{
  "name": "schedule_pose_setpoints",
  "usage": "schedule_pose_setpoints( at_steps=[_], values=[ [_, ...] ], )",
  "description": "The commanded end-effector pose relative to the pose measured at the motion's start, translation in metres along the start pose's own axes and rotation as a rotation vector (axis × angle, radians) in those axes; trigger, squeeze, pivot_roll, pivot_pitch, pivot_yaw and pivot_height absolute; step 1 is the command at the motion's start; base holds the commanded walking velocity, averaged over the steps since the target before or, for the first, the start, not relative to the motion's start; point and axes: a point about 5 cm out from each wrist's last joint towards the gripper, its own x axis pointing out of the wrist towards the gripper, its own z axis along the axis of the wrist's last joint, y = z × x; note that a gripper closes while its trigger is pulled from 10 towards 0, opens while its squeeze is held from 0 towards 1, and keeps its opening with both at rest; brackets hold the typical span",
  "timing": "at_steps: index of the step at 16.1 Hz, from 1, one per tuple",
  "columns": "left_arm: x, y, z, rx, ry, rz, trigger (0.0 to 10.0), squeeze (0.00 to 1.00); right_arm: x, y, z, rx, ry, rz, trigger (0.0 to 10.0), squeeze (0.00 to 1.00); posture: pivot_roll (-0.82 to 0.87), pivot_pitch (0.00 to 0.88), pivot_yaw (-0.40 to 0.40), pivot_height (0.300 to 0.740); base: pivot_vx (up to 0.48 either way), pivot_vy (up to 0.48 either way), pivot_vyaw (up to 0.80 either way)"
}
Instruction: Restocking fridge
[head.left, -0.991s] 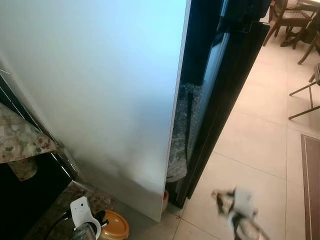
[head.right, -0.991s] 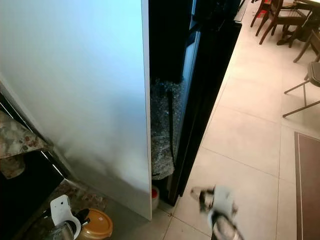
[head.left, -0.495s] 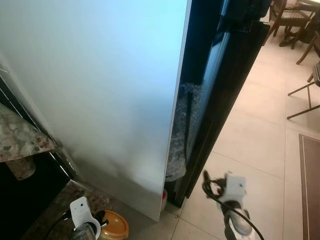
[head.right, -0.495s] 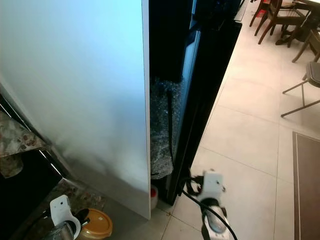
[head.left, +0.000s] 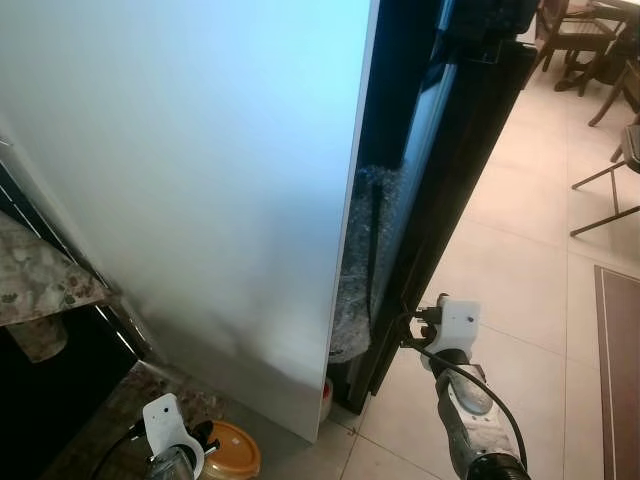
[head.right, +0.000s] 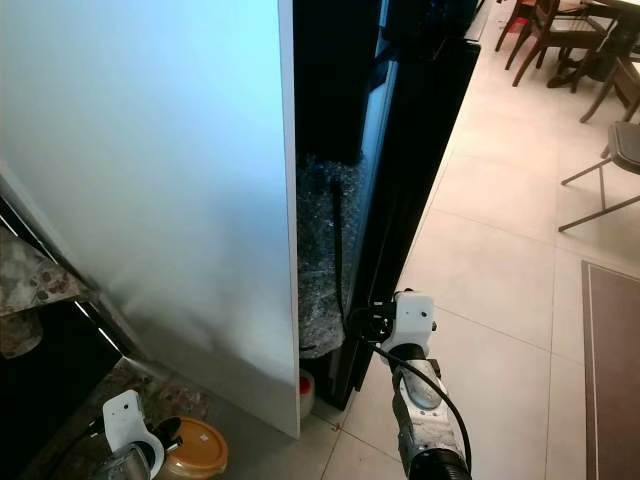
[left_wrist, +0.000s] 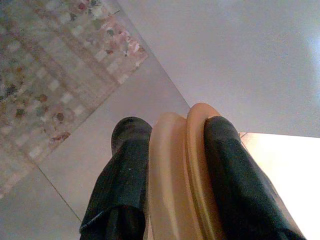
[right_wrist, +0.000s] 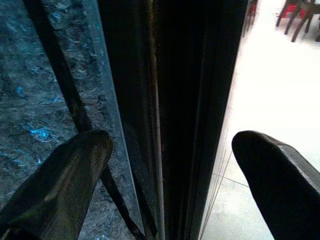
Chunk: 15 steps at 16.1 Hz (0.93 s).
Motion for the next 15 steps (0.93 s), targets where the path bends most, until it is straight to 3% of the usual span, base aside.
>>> schedule_pose_setpoints(
  at_steps=[1,3,4,5,15],
  values=[
    [0.0,0.0,0.0,0.002,-0.003,0.001,10.0,0.0,0.004,0.0,0.004,0.001,-0.007,-0.008,10.0,1.0,0.04,0.0,-0.007,0.74,0.0,0.0,0.0],
    [0.0,0.0,0.0,0.0,-0.003,0.002,10.0,0.0,0.009,-0.003,0.009,-0.017,-0.011,-0.026,10.0,1.0,0.03,0.0,-0.002,0.74,0.0,0.0,0.0],
    [0.0,0.0,0.0,0.0,-0.004,0.003,10.0,0.0,0.011,-0.004,0.012,-0.023,-0.014,-0.035,10.0,0.58,0.03,0.0,-0.002,0.74,0.0,0.0,0.0],
    [0.0,0.0,0.001,-0.001,-0.005,0.003,10.0,0.0,0.014,-0.005,0.015,-0.028,-0.015,-0.043,10.0,0.03,0.03,0.0,-0.001,0.74,0.0,0.0,0.0],
    [0.0,0.0,0.003,-0.003,-0.011,0.0,10.0,0.0,0.039,0.006,0.039,-0.032,-0.031,0.006,10.0,0.0,0.04,0.0,-0.003,0.74,0.0,0.0,0.0]
  ],
)
